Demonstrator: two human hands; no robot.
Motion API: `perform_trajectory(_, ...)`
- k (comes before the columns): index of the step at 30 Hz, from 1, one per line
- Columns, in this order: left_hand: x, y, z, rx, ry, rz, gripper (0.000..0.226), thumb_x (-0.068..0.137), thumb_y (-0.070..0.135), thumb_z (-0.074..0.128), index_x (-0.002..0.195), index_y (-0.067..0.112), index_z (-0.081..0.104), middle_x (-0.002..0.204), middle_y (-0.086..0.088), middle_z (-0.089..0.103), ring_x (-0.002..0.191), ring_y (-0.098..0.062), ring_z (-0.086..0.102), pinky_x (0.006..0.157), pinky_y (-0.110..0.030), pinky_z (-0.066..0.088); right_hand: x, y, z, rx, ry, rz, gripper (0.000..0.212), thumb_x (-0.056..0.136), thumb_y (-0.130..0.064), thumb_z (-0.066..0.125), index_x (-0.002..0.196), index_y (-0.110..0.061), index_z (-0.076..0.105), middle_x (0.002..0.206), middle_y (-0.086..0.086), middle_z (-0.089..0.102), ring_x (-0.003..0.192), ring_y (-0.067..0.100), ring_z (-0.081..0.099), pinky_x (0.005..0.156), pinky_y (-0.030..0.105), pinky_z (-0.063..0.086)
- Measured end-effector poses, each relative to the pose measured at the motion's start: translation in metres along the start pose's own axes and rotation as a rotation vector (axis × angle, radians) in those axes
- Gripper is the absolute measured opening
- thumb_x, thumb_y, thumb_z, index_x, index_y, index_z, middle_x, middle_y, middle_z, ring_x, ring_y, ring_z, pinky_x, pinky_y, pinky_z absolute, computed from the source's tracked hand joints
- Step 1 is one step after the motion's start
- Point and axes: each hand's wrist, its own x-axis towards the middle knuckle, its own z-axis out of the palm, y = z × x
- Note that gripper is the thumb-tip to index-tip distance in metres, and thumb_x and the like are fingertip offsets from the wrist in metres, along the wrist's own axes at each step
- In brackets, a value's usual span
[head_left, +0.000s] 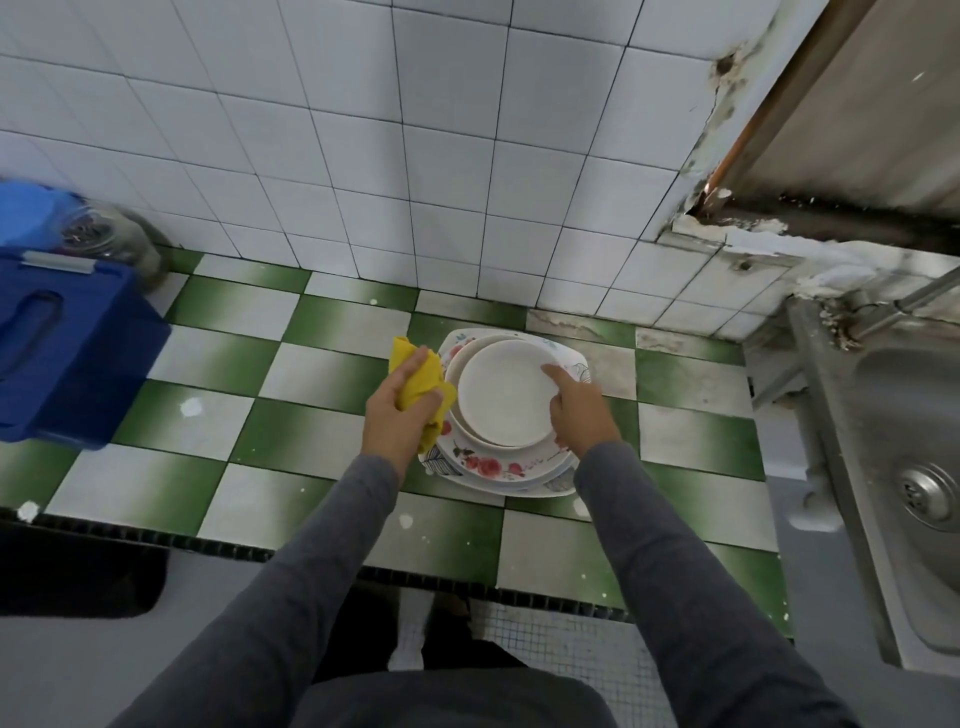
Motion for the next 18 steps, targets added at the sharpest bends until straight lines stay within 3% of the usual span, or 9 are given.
perform_trajectory(5, 0.003, -0.004, 0.001, -0.012, -0.002, 0.005, 0.053, 0.094, 0.006, 0.063, 0.139, 0.034, 0.055, 0.134, -0.001, 0.044, 0.097, -0.017, 0.058, 0.056, -0.018, 0.055, 0.0, 0.0, 0.003, -0.074, -0.008, -0.03, 0.055, 0.102, -0.002, 0.032, 0.153, -0.023, 0.036, 0.138, 0.019, 0.052, 0.117, 0.035, 0.056, 0.099, 0.047, 0.05)
perform_trajectory(8, 0.004, -0.005, -0.001, -0.01, -0.004, 0.009, 0.053, 0.094, 0.007, 0.063, 0.138, 0.035, 0.055, 0.134, 0.0, 0.043, 0.098, -0.016, 0.057, 0.056, -0.017, 0.054, -0.001, -0.003, 0.005, -0.126, 0.006, -0.023, 0.057, 0.101, 0.0, 0.031, 0.154, -0.02, 0.032, 0.161, 0.017, 0.028, 0.132, 0.038, 0.047, 0.107, 0.046, 0.044)
perform_trajectory(11, 0.005, -0.006, -0.004, 0.0, -0.01, 0.015, 0.053, 0.094, 0.007, 0.062, 0.139, 0.034, 0.054, 0.133, 0.001, 0.042, 0.097, -0.014, 0.056, 0.054, -0.016, 0.054, -0.005, -0.007, 0.005, -0.16, 0.038, -0.01, 0.056, 0.101, -0.003, 0.033, 0.154, -0.021, 0.031, 0.167, 0.006, 0.015, 0.132, 0.037, 0.049, 0.101, 0.046, 0.048)
perform_trajectory(14, 0.007, -0.006, -0.007, 0.015, -0.024, 0.03, 0.052, 0.095, 0.008, 0.062, 0.137, 0.036, 0.054, 0.132, 0.002, 0.043, 0.096, -0.012, 0.056, 0.054, -0.015, 0.053, -0.01, -0.01, 0.003, -0.201, 0.074, -0.031, 0.052, 0.103, -0.011, 0.032, 0.153, -0.026, 0.032, 0.165, -0.002, 0.023, 0.126, 0.03, 0.056, 0.094, 0.043, 0.051)
perform_trajectory(18, 0.009, -0.006, -0.011, 0.016, -0.038, 0.032, 0.05, 0.095, 0.008, 0.062, 0.134, 0.038, 0.055, 0.126, 0.005, 0.044, 0.095, -0.01, 0.055, 0.055, -0.014, 0.053, -0.013, -0.013, 0.005, -0.133, 0.154, -0.092, 0.045, 0.106, -0.022, 0.035, 0.151, -0.024, 0.039, 0.15, 0.004, 0.05, 0.125, 0.028, 0.056, 0.095, 0.041, 0.049)
